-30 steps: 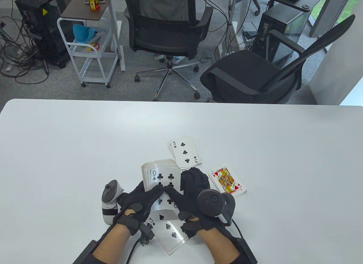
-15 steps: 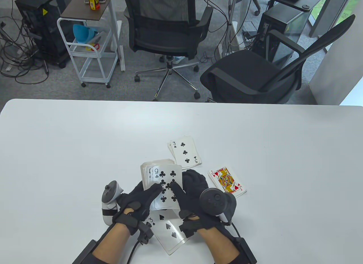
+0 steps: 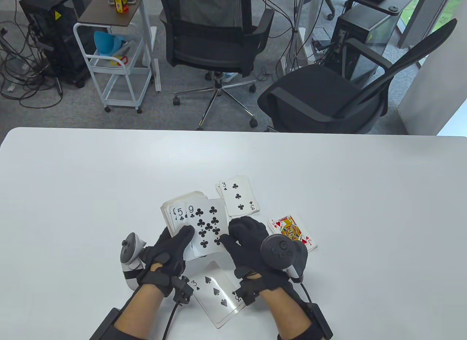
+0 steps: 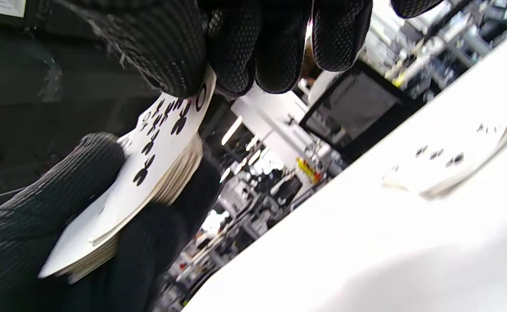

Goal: Playing card suit sorting

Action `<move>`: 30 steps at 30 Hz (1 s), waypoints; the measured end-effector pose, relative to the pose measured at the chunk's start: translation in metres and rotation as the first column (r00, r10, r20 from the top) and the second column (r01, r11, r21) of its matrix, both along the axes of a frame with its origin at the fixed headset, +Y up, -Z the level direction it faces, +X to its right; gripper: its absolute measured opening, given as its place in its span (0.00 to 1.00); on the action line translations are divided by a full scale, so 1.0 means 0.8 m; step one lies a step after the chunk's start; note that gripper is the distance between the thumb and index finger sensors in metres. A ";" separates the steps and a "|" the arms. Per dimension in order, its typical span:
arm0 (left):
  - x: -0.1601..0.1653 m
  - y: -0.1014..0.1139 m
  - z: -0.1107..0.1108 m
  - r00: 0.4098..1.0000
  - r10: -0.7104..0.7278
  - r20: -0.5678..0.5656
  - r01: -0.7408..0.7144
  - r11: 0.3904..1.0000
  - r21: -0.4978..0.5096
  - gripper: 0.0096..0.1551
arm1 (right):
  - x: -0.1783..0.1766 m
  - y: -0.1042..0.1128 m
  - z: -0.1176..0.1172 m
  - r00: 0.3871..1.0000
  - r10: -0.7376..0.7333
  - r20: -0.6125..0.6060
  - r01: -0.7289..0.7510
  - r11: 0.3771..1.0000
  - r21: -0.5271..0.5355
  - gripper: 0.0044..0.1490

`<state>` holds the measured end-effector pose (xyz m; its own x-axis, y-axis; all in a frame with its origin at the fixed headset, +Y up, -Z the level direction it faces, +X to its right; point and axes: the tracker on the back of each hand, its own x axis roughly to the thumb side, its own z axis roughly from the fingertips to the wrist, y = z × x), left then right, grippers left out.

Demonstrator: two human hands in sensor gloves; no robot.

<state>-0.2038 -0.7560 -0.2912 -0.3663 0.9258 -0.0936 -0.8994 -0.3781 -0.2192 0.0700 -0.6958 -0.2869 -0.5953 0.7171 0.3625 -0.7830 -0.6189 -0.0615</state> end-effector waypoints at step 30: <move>-0.023 0.004 -0.006 0.998 0.045 -0.052 -0.044 0.999 0.010 0.35 | -0.023 -0.062 -0.180 0.598 0.755 0.269 -0.645 0.653 -0.397 0.28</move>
<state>-0.2222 -0.7531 -0.2957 -0.4113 0.9092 -0.0655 -0.8920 -0.4162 -0.1762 0.0512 -0.7452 -0.4305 -0.9911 0.0417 -0.1266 -0.0395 -0.9990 -0.0194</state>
